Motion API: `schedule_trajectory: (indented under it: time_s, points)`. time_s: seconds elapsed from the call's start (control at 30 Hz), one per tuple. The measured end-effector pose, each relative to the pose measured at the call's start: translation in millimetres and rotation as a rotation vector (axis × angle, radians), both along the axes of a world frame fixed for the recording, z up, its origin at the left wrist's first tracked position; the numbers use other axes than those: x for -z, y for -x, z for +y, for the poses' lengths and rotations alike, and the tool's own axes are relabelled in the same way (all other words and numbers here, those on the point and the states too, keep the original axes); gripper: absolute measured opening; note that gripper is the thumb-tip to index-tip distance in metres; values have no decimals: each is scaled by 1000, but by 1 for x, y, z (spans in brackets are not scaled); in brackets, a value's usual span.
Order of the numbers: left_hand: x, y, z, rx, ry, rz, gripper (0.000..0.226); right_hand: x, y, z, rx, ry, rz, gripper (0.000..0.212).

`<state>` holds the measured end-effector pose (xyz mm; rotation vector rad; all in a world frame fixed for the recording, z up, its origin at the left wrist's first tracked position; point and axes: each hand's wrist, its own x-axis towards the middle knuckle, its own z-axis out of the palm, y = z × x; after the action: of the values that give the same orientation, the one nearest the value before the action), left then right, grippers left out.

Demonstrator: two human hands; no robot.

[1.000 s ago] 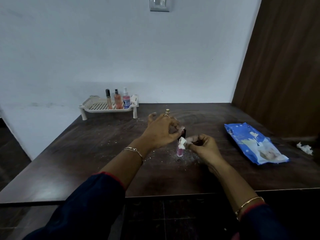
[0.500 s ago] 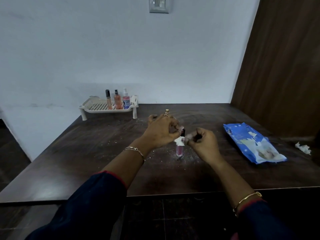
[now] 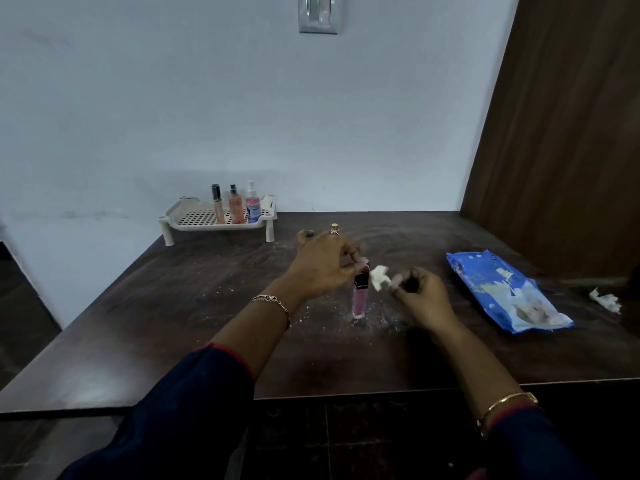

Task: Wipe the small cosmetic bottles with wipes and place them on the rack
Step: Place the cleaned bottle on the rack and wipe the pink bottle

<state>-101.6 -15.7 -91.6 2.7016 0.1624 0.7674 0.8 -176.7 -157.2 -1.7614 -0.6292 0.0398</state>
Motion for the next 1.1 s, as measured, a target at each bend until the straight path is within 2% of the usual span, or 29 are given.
schedule_trajectory:
  time_s: [0.1,0.2,0.37,0.43,0.5,0.67,0.83,0.93,1.0,1.1]
  points:
    - [-2,2,4,31,27,34,10,2,-2,-7,66,-107,132,18]
    - [0,2,7,28,33,36,17,-3,5,-1,89,-214,229,22]
    - [-2,4,7,-2,-49,40,17,-18,22,15,-113,-362,509,14]
    - [-1,6,6,-25,-99,36,18,-19,23,15,-164,-391,537,17]
    - [1,7,4,-38,-126,25,19,-16,24,13,-173,-377,489,17]
    - [1,8,-4,-48,-176,6,18,-9,27,14,-170,-362,200,25]
    - [0,10,-5,-58,-163,21,19,-6,24,20,-149,-284,141,10]
    - [0,10,-4,-57,-128,13,17,3,19,20,-143,-207,160,11]
    - [1,11,-4,-50,-96,8,16,10,18,18,-152,-57,121,14]
    - [1,11,-4,-45,-80,6,16,21,18,16,-123,281,-78,16]
